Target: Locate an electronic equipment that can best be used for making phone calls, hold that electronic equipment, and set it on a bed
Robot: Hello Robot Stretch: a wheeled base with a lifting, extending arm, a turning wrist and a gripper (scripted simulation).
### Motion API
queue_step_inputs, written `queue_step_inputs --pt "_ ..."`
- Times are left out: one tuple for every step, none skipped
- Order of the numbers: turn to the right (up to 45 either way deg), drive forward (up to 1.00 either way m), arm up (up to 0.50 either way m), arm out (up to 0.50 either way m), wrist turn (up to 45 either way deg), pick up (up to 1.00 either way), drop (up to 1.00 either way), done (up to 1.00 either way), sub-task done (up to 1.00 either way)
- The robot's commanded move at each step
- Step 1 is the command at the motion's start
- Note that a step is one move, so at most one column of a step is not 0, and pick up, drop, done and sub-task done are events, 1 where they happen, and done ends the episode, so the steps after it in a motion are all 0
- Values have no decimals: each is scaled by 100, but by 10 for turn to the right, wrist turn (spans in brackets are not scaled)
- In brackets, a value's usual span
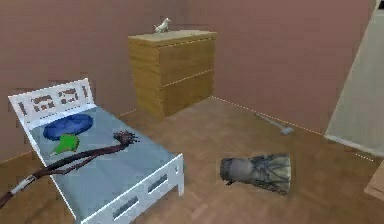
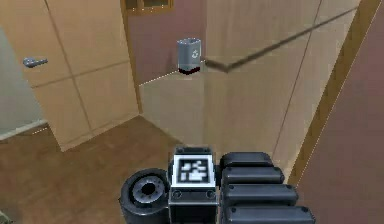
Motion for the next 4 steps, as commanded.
queue_step_inputs --pt "-450 0 0 0 0 0 0 0 0" --pt "0 15 0 0 0 0 0 0 0" --pt "450 0 0 0 0 0 0 0 0" --pt "420 0 0 0 0 0 0 0 0"
